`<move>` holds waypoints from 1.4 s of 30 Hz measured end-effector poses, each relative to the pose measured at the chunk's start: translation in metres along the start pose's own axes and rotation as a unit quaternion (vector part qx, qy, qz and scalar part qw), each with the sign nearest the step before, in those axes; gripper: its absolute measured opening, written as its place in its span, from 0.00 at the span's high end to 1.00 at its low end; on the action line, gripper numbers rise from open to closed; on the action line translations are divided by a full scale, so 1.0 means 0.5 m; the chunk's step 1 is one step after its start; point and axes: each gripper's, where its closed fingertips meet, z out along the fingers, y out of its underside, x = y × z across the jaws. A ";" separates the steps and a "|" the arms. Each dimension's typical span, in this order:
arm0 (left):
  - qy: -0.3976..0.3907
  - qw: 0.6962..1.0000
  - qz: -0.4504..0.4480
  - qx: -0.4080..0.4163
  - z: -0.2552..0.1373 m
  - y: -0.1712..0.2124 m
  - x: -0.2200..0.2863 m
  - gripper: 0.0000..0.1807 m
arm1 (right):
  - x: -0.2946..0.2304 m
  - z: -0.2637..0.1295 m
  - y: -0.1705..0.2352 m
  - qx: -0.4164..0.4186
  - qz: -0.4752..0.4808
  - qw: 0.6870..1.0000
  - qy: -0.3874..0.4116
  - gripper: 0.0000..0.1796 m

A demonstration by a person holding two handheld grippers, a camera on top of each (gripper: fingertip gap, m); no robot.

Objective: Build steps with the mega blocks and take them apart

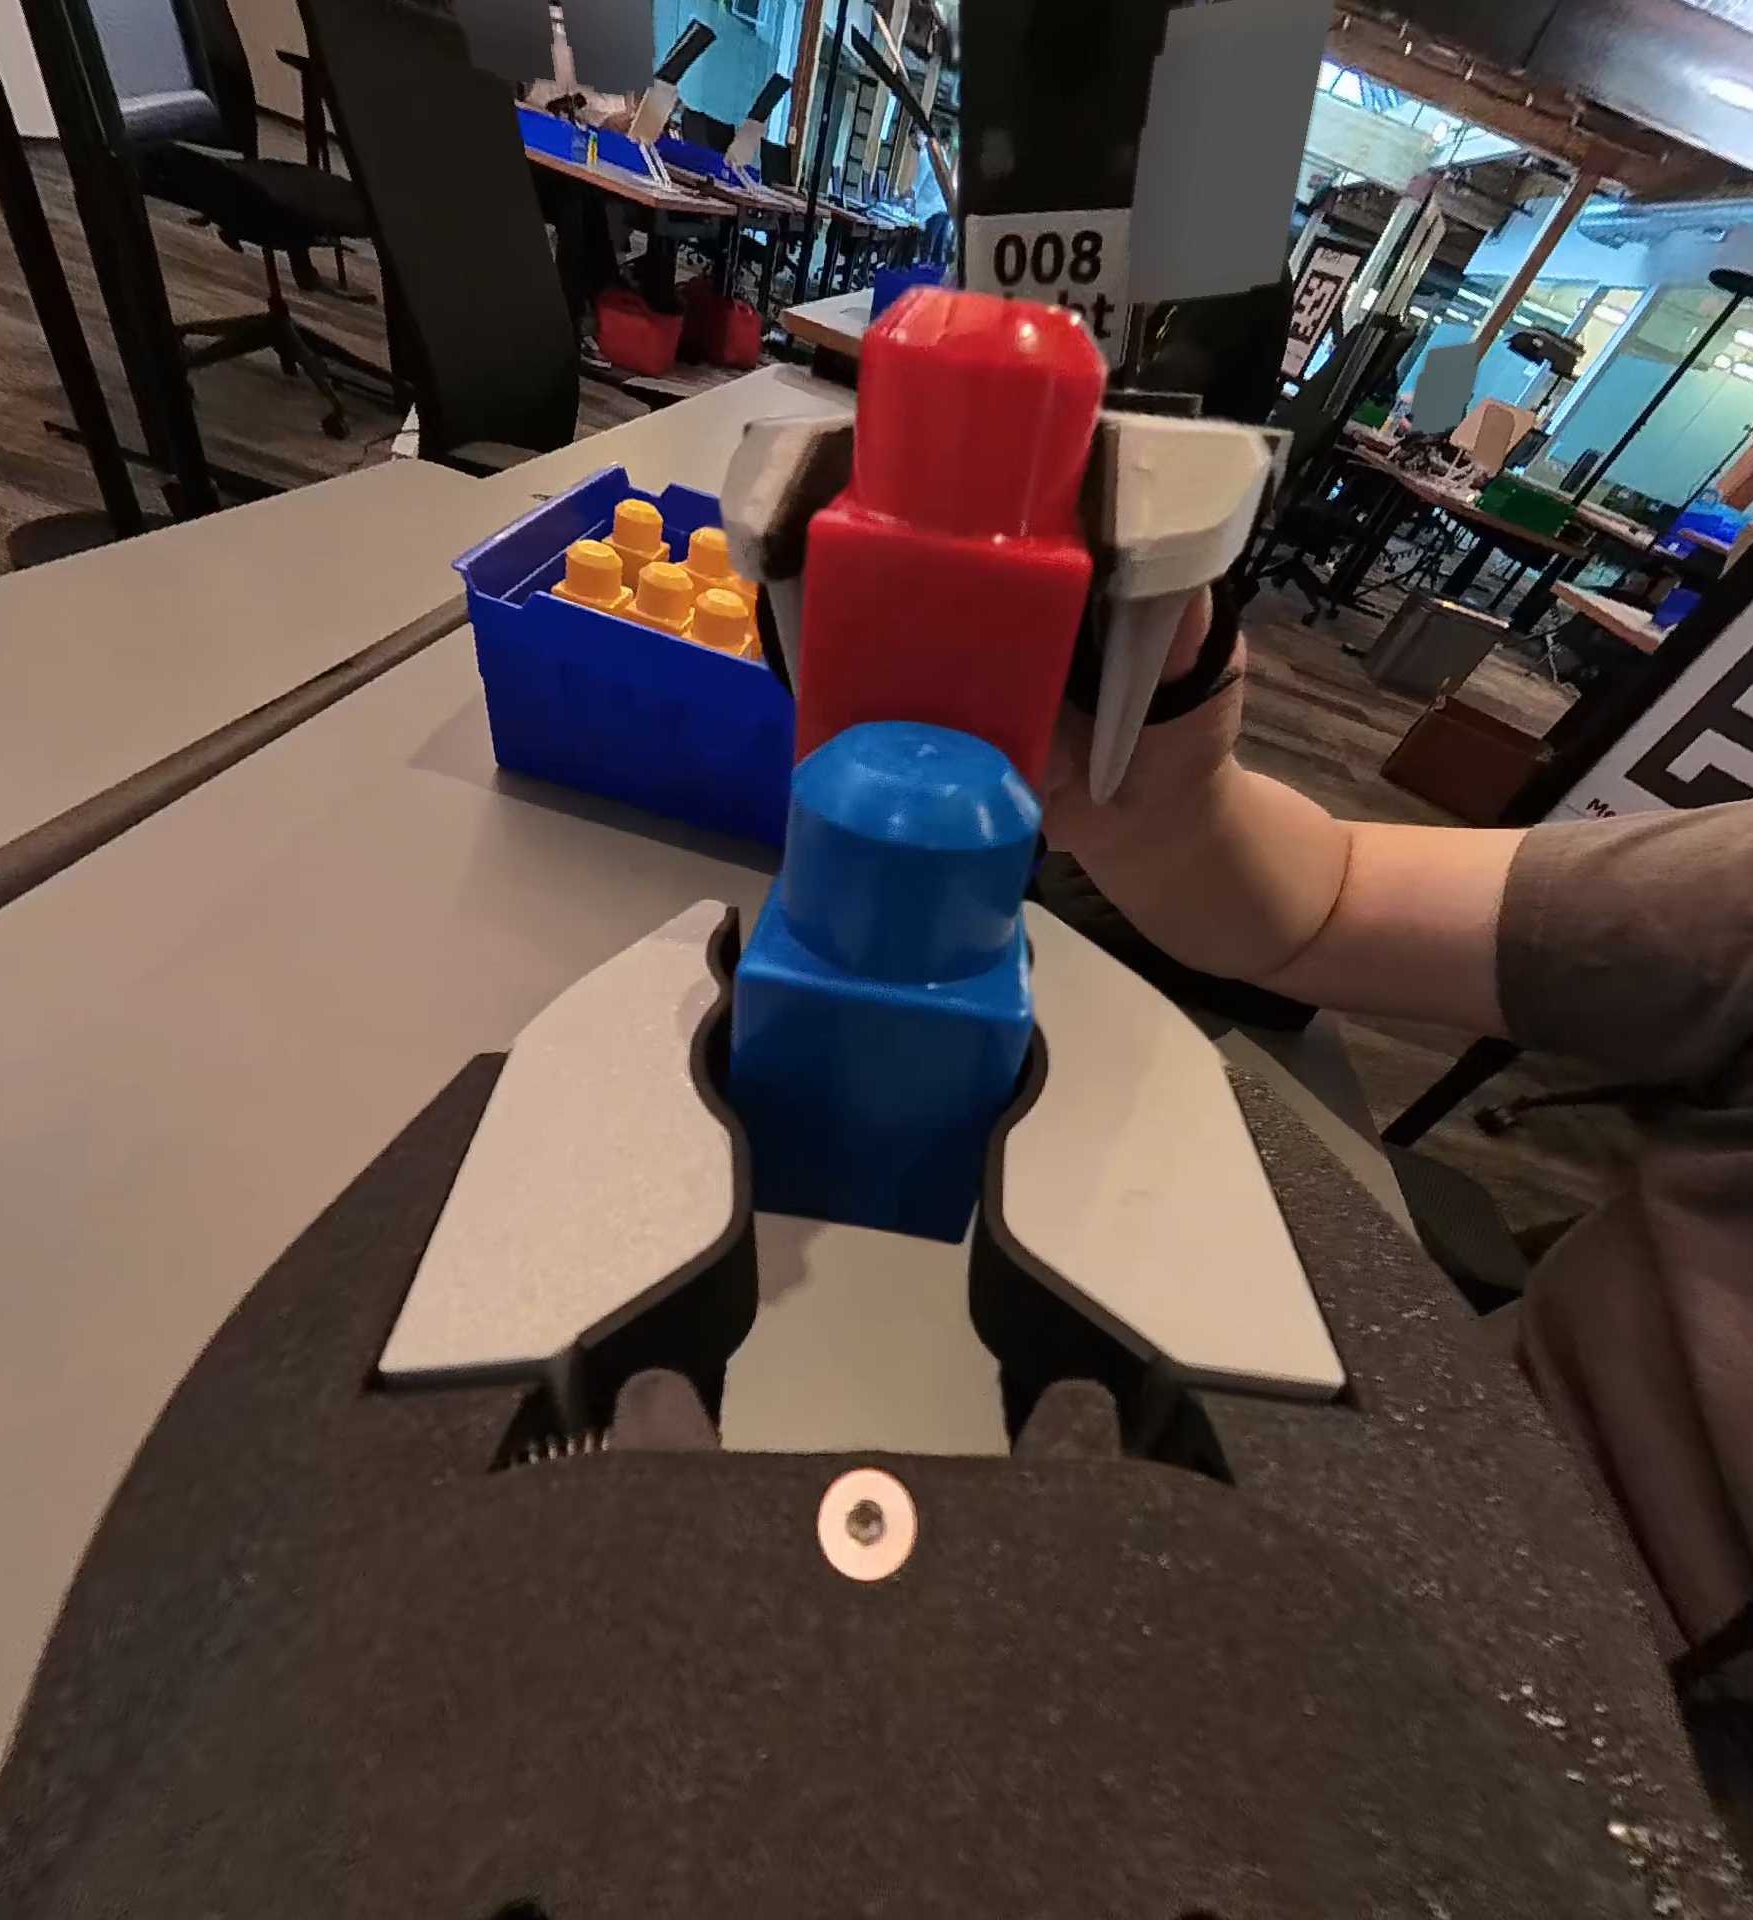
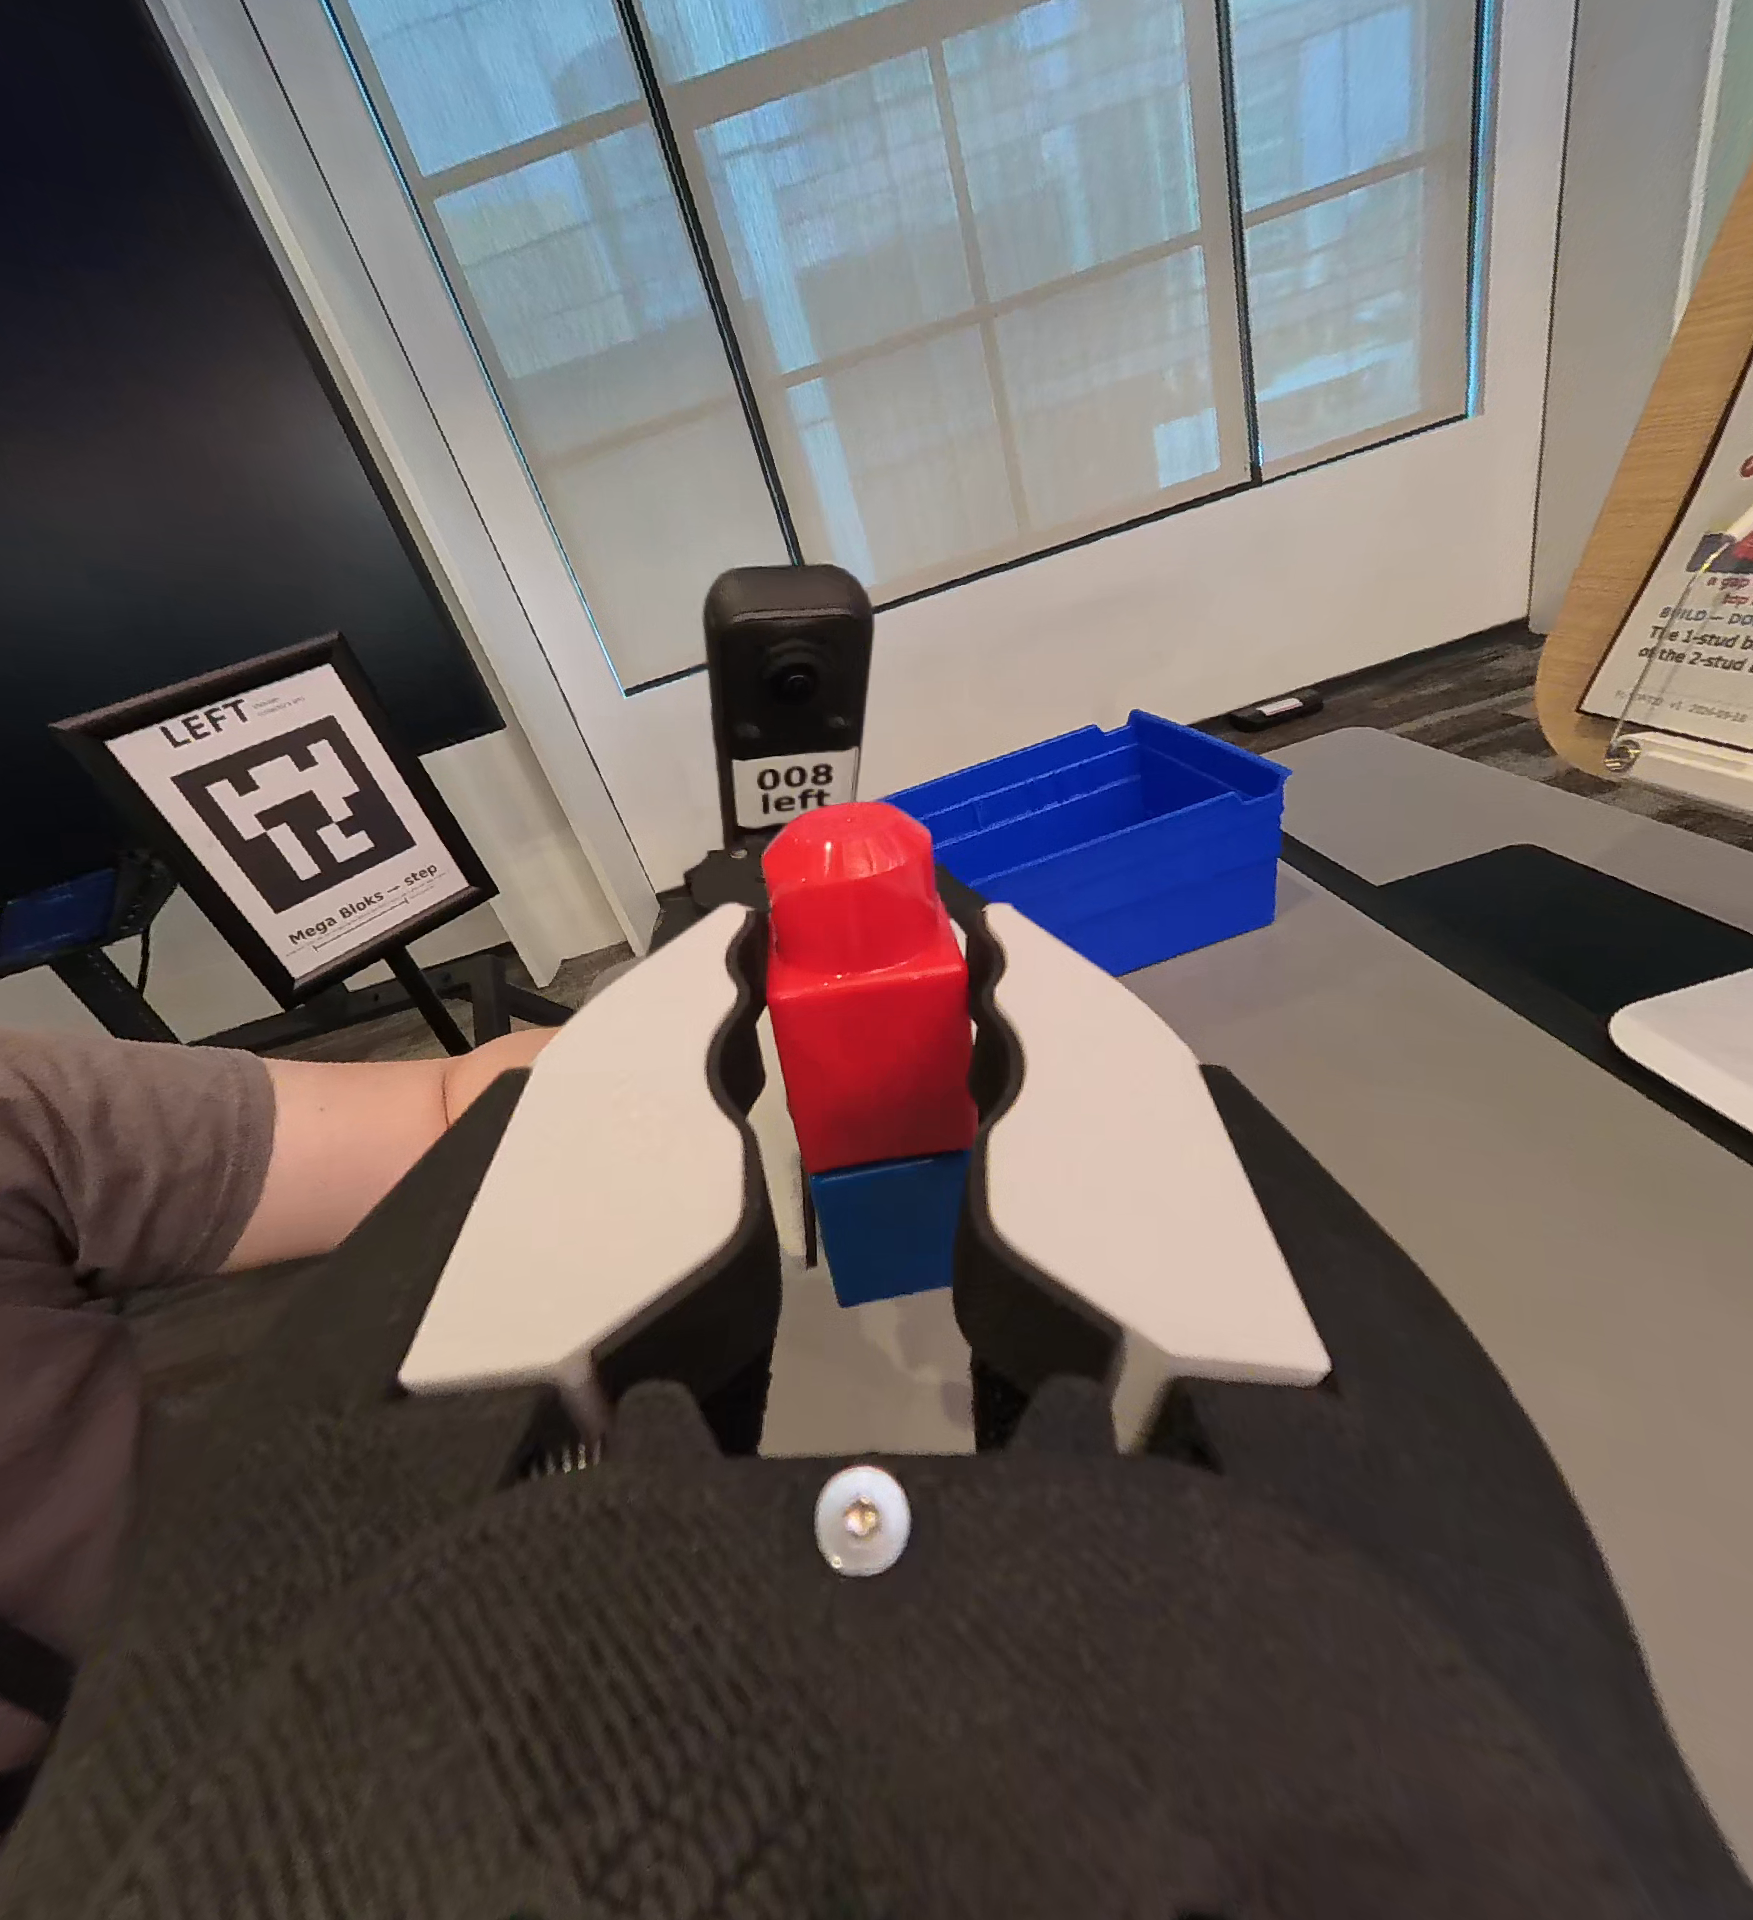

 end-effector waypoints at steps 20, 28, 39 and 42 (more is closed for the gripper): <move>-0.009 0.999 0.000 0.036 -0.004 -0.016 0.006 0.78 | 0.010 -0.006 -0.013 0.084 0.084 0.993 -0.021 0.79; -0.011 0.999 0.004 0.030 -0.008 -0.016 0.007 0.78 | 0.004 -0.005 -0.008 0.063 0.030 0.997 -0.019 0.79; -0.002 1.000 0.021 0.005 -0.015 -0.011 0.016 0.78 | -0.010 -0.005 0.001 0.024 0.020 0.998 -0.053 0.79; 0.001 1.000 0.018 0.005 -0.015 -0.012 0.018 0.78 | -0.011 -0.005 0.001 0.023 0.017 0.998 -0.052 0.79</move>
